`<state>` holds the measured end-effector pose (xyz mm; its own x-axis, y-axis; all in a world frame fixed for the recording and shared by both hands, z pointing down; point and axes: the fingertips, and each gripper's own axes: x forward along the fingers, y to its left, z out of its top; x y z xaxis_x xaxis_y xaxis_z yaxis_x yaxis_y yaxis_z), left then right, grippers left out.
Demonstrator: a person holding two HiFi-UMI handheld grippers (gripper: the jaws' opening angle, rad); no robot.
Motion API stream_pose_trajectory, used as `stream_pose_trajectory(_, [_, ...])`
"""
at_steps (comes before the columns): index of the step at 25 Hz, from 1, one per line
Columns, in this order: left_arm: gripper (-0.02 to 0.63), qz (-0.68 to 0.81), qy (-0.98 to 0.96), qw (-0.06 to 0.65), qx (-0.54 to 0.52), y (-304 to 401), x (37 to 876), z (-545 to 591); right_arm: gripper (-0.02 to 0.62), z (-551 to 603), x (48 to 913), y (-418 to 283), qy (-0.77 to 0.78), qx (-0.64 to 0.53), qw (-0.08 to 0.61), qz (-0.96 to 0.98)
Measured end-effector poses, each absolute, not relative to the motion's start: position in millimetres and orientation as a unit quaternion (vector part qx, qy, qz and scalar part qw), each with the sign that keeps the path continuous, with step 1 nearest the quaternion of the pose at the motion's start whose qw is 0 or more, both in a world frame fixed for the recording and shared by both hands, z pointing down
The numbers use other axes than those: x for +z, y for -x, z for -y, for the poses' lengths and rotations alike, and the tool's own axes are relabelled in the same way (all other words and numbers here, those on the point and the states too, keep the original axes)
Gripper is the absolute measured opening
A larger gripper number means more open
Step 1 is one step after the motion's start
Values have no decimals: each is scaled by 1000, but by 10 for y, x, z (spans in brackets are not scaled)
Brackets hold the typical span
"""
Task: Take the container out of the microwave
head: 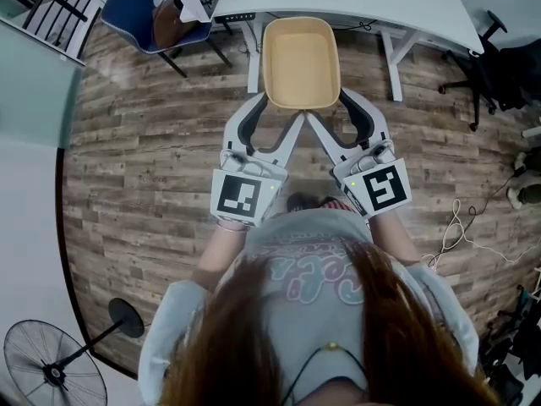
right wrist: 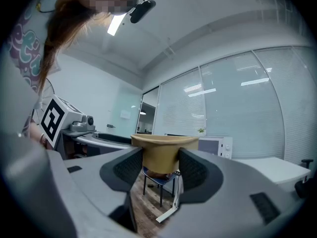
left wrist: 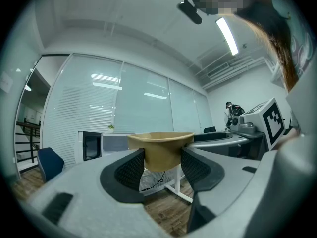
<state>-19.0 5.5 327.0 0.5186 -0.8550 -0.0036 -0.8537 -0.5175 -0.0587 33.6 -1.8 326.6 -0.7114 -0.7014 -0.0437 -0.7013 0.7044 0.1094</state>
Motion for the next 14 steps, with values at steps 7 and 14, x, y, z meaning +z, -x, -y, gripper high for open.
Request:
stream_pose_trajectory(7, [225,-490,871,30,-15,222,3271,-32,232,39,3255,-304,-380,-61,1,923])
stream_pose_trajectory(14, [225,-493,869,30,-14,305,3284,34,232,108,3269,-222,-378,-62,1,924])
